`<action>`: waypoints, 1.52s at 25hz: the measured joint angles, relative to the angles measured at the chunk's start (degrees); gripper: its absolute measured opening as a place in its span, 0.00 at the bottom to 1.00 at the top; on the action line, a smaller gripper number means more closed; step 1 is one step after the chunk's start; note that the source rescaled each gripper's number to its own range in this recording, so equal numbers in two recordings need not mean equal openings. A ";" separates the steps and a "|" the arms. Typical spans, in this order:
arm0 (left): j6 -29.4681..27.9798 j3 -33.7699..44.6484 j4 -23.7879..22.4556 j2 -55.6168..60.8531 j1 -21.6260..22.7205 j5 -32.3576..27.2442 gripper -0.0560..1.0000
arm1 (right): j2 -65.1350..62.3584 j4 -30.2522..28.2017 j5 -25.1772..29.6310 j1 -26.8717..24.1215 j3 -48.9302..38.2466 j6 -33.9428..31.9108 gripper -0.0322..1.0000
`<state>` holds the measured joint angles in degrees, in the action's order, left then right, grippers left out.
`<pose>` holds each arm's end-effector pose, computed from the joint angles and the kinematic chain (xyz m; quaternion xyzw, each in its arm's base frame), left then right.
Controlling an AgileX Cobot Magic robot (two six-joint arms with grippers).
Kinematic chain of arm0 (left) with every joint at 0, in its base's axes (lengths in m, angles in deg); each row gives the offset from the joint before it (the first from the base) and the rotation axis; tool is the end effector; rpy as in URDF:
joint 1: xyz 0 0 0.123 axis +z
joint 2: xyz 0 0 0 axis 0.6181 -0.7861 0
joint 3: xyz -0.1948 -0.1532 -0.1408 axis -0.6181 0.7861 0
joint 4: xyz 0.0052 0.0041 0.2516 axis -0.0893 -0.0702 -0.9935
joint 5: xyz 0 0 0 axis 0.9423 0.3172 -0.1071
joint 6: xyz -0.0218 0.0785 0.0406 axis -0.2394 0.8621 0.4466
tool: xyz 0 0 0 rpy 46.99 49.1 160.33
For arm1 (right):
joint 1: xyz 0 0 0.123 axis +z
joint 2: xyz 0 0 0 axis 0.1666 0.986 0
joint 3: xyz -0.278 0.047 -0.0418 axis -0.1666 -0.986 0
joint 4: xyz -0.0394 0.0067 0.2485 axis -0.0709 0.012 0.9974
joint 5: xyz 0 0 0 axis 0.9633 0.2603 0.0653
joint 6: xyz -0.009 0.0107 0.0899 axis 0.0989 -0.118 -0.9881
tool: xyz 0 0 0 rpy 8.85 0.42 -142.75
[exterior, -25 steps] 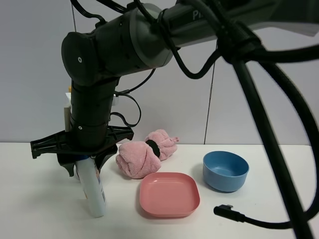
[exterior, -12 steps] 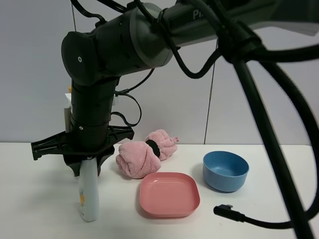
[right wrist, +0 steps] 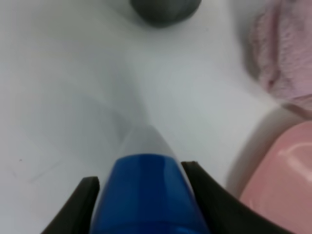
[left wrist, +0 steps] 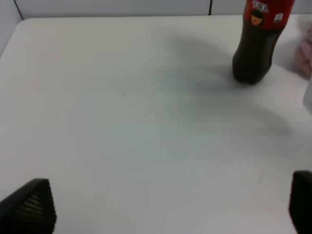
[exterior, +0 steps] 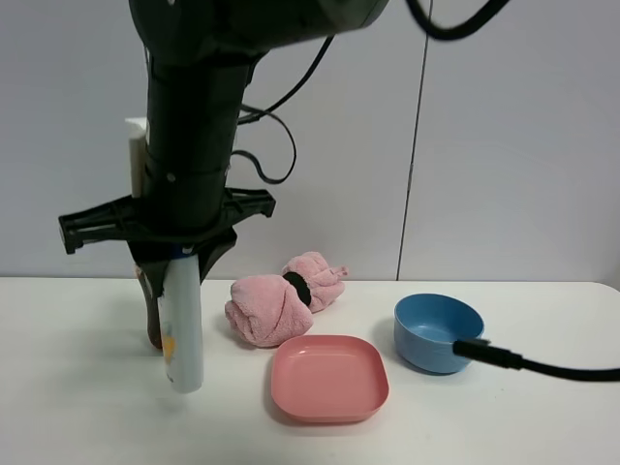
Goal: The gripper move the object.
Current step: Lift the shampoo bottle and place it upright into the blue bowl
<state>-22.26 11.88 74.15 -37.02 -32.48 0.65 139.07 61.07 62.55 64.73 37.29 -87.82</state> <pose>-0.0064 -0.0057 0.2805 -0.0170 0.8470 0.0098 0.5312 0.2773 0.3883 0.2462 -0.3050 0.9246 0.1102 0.2000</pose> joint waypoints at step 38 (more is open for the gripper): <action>0.00 0.00 0.00 0.00 0.00 0.00 1.00 | -27.28 -15.30 14.29 -29.07 0.00 -3.17 0.03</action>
<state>-22.26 11.88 74.15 -37.02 -32.48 0.65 111.79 45.77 76.85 35.66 37.29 -90.99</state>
